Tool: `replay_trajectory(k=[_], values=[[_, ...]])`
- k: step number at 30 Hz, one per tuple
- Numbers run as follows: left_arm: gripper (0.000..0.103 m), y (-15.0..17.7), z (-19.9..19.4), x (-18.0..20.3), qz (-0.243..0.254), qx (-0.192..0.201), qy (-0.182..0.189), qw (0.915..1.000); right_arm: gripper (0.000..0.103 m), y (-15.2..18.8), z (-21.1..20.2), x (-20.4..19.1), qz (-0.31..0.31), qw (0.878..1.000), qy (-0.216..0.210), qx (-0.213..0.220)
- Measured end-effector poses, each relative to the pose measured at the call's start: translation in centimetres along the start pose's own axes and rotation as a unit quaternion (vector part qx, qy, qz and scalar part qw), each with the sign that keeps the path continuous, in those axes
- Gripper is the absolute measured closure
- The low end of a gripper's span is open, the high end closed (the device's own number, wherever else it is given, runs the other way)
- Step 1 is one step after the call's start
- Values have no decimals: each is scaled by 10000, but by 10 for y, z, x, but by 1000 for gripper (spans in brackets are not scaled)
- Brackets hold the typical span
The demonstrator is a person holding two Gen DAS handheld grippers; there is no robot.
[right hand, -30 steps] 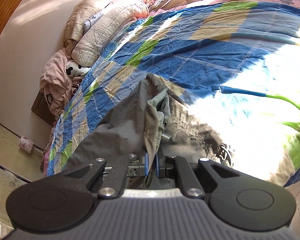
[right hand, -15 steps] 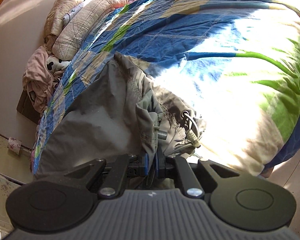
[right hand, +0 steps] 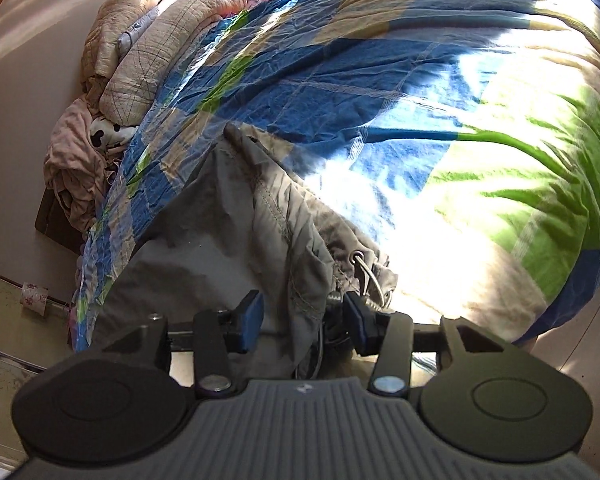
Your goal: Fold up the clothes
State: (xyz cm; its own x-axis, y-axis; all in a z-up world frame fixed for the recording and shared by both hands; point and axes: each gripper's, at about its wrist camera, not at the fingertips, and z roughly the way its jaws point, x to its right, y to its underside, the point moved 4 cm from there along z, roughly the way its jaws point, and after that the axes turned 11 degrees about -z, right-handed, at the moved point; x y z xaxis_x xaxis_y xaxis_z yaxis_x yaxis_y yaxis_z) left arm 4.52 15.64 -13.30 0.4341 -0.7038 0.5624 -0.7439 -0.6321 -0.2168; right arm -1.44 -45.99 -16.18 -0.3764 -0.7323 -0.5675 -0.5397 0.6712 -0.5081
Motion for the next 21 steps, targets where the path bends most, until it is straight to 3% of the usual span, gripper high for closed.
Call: replay_trajectory(k=[7, 10, 12, 14, 16, 19, 21], values=[[40, -12, -17, 19, 96, 204, -16, 9997, 53, -5, 5, 12, -35, 9997, 204, 86], [40, -13, -7, 29, 24, 185, 170, 9997, 53, 0, 10, 7, -223, 9994, 232, 117], [40, -15, 1, 36, -28, 166, 305, 9994, 60, 0, 9, 1, -470, 9981, 374, 170], [40, -16, 11, 40, -101, 152, 379, 9991, 84, -1, 9, -3, -760, 9957, 518, 146], [41, -18, 26, 36, -229, 140, 246, 9993, 92, -3, 9, -8, -953, 9938, 567, 106], [53, -17, 48, 20, -428, 98, -160, 9989, 95, -4, 10, -5, -1037, 9925, 653, -33], [60, -17, 53, 11, -525, 53, -212, 9984, 96, -2, 14, 4, -989, 9927, 679, -161]])
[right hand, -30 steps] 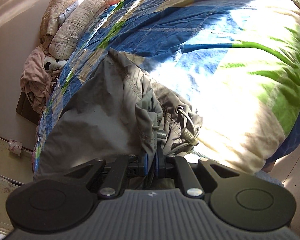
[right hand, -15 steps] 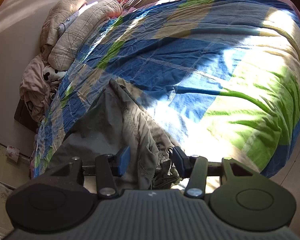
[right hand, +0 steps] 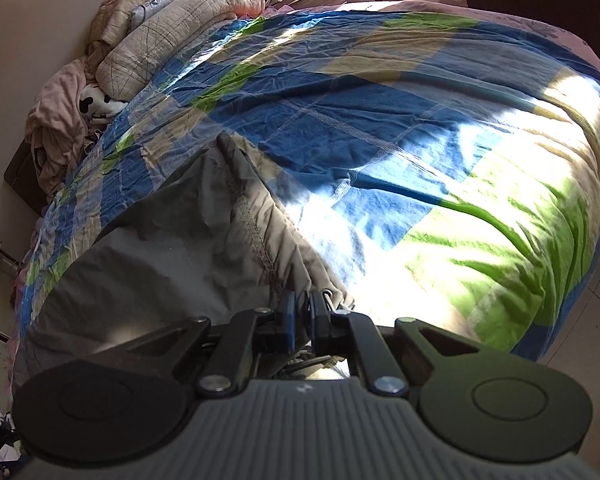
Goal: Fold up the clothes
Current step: 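Open both grippers and release the folded grey trousers onto the duvet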
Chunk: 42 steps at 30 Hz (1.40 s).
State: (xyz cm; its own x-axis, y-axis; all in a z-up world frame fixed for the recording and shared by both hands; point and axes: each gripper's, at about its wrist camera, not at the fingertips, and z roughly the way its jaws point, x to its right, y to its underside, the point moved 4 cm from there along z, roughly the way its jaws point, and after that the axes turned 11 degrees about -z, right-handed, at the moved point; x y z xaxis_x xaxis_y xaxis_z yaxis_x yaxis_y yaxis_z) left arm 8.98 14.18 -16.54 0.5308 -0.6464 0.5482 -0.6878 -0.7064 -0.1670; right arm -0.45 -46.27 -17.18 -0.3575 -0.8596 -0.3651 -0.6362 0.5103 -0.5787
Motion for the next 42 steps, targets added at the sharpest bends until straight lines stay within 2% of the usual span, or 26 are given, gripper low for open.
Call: replay_trajectory(k=[2, 4, 6, 7, 8, 9, 10, 12, 14, 19, 23, 26, 29, 33, 34, 36, 39, 41, 42], values=[[71, -1, 5, -7, -90, -41, -39, 9999, 96, 5, 8, 7, 70, 9999, -13, -115], [75, -2, 8, -9, -71, -78, -139, 9998, 95, 7, 13, 8, 160, 9998, -17, -143], [75, -4, 6, -9, -99, -106, -166, 9998, 88, 2, 11, 8, 284, 9995, -48, -146], [68, -5, 3, -7, -88, -110, -146, 9998, 82, -5, 6, 7, 181, 9998, 53, -96], [55, -6, -2, -4, -37, -113, -81, 9999, 64, -12, 0, 6, 79, 9998, 153, -46], [50, -6, -6, -1, 22, -118, -1, 9999, 57, -19, -5, 5, -23, 9997, 253, 4], [43, -7, -11, 3, 109, -87, 65, 9999, 54, -27, -10, 4, -126, 9993, 350, 55], [43, -10, -22, 13, 306, 3, 185, 9994, 54, -40, -17, 3, -302, 9989, 301, 180], [49, -14, -31, 27, 514, 111, 237, 9983, 54, -57, -19, -6, -455, 9985, 89, 306], [51, -23, -28, 71, 868, 199, 478, 9949, 54, -80, 7, -64, -993, 9921, -667, 375], [51, -33, -8, 94, 811, 165, 599, 9948, 54, -89, 39, -122, -1513, 9810, -1185, 269], [51, -42, 8, 106, 834, 388, 497, 9945, 54, -93, 60, -166, -1793, 9712, -1553, 235], [53, -55, 26, 101, 583, 590, 275, 9962, 55, -93, 79, -201, -2040, 9625, -1783, 169], [63, -58, 51, 75, 337, 465, -162, 9982, 54, -78, 103, -222, -2314, 9538, -1909, -165], [69, -58, 57, 68, 286, 408, -266, 9984, 54, -73, 108, -224, -2371, 9521, -1911, -284], [74, -56, 59, 63, 359, 419, -321, 9980, 55, -57, 116, -220, -2504, 9486, -1852, -565], [72, -52, 56, 63, 482, 434, -319, 9974, 57, -33, 127, -214, -2699, 9415, -1761, -986], [58, -51, 50, 67, 434, 352, -247, 9981, 58, -26, 127, -213, -2820, 9367, -1764, -1095], [57, -50, 45, 74, 470, 322, -94, 9983, 58, -29, 123, -214, -2834, 9357, -1823, -1048]])
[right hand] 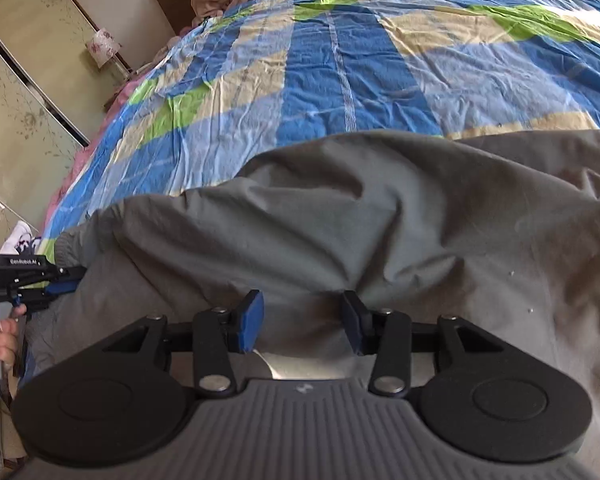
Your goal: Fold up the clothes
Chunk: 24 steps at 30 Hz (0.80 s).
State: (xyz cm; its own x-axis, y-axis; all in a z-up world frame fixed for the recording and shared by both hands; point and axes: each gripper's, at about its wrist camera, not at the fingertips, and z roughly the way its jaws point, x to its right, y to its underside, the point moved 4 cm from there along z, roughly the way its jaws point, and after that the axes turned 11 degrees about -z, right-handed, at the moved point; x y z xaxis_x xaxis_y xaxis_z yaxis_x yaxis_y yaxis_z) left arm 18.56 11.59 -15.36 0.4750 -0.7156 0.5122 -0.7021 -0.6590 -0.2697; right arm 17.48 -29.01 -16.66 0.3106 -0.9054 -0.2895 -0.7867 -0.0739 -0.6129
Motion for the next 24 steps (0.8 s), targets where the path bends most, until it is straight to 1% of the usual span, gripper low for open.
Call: replay_trajectory(k=[1, 2, 4, 5, 6, 7, 8, 10, 12, 13, 15, 17, 18, 22, 24], values=[[57, 3, -6, 11, 109, 3, 218, 9997, 58, -9, -7, -1, -22, 9998, -78, 154], [57, 6, -9, 21, 209, -7, 355, 9991, 58, -18, -12, -2, -45, 9995, -115, 287], [57, 22, -10, 52, 562, -155, 737, 9956, 58, -38, -18, -5, -116, 9983, -157, 550], [57, 27, -8, 60, 633, -210, 818, 9944, 58, -50, -20, -6, -162, 9974, -163, 681], [57, 37, -2, 73, 745, -353, 964, 9919, 58, -61, -22, -7, -209, 9964, -168, 809], [57, 45, 4, 83, 821, -472, 1072, 9897, 58, -72, -17, -9, -280, 9958, -134, 857], [57, 50, 10, 89, 866, -560, 1094, 9886, 58, -83, -13, -10, -351, 9952, -101, 903], [57, 63, 25, 99, 980, -692, 1056, 9871, 58, -98, 2, -12, -492, 9951, -75, 859], [57, 72, 39, 99, 1008, -789, 894, 9877, 58, -107, 20, -15, -661, 9952, -130, 712], [56, 74, 44, 98, 1013, -828, 828, 9879, 58, -109, 33, -15, -763, 9954, -119, 562], [63, 80, 55, 93, 1044, -888, 656, 9884, 58, -110, 55, -15, -902, 9955, -97, 266], [76, 83, 62, 84, 1027, -909, 501, 9893, 58, -105, 71, -14, -963, 9953, -121, -31], [77, 83, 62, 81, 1033, -896, 479, 9895, 58, -100, 74, -14, -982, 9950, -152, -115], [99, 80, 65, 66, 848, -953, 420, 9909, 56, -72, 69, -22, -1299, 9902, -431, -286], [99, 79, 66, 62, 752, -994, 447, 9912, 56, -61, 62, -26, -1453, 9876, -506, -323]])
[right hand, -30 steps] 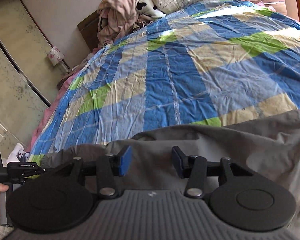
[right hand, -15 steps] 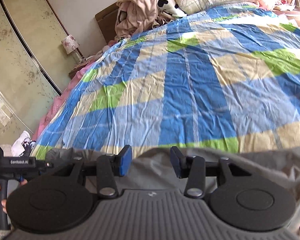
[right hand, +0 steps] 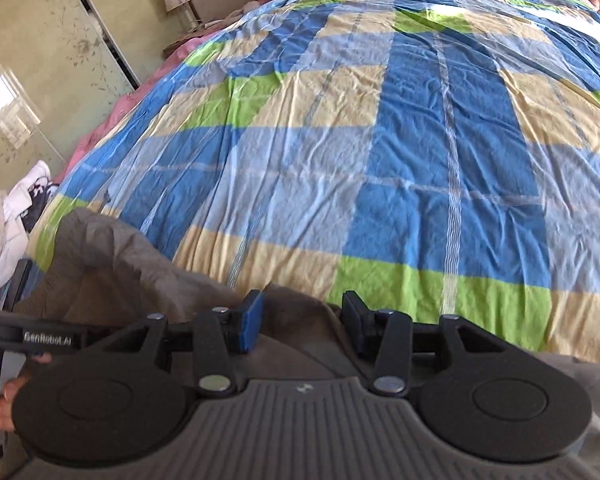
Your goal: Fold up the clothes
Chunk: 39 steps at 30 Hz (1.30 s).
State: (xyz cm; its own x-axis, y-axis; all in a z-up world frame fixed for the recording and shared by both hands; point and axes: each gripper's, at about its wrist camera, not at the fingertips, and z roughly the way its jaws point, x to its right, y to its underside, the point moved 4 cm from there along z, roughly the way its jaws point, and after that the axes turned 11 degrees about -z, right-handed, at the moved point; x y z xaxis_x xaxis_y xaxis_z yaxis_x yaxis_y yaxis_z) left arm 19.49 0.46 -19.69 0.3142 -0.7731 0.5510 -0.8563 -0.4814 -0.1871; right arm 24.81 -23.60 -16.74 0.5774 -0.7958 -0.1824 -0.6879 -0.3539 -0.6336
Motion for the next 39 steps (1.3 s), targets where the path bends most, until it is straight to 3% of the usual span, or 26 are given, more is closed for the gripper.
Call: replay_trajectory(k=[11, 12, 13, 14, 17, 19, 23, 29, 30, 33, 35, 37, 39], values=[[98, 5, -6, 4, 201, 89, -109, 9997, 56, -13, 24, -29, -1034, 9940, 211, -291], [98, 4, -7, 3, 192, 74, -91, 9997, 60, -13, 26, -30, -1104, 9932, 199, -304], [98, 4, -7, 3, 180, 57, -73, 9998, 77, -13, 28, -30, -1174, 9924, 189, -316], [98, 4, -8, 2, 160, 42, -50, 9999, 88, -13, 26, -31, -1253, 9913, 249, -307], [98, 3, -10, -1, 110, 6, 17, 9999, 98, -15, 19, -30, -1337, 9897, 480, -170], [98, 4, -11, -1, 125, -1, 50, 9999, 99, -24, 4, -21, -1067, 9911, 770, 183], [98, 4, -14, -1, 162, 7, 123, 9998, 99, -47, -2, -3, -468, 9935, 765, 702], [97, 6, -17, 0, 271, -13, 111, 9996, 99, -52, 56, 15, -250, 9942, 942, 453], [95, 6, -21, 1, 325, -15, 161, 9993, 99, -50, 63, 19, -192, 9948, 910, 405], [60, 4, -37, 6, 521, 73, 339, 9980, 99, -46, 69, 27, -74, 9965, 748, 365], [59, -7, -53, 7, 571, 354, 401, 9969, 95, -48, 65, 31, 12, 9973, 635, 356], [59, -20, -67, 5, 517, 665, 428, 9955, 77, -52, 54, 35, 158, 9969, 635, 430], [59, -37, -76, -1, 300, 952, 377, 9943, 73, -58, 36, 36, 217, 9954, 703, 619]])
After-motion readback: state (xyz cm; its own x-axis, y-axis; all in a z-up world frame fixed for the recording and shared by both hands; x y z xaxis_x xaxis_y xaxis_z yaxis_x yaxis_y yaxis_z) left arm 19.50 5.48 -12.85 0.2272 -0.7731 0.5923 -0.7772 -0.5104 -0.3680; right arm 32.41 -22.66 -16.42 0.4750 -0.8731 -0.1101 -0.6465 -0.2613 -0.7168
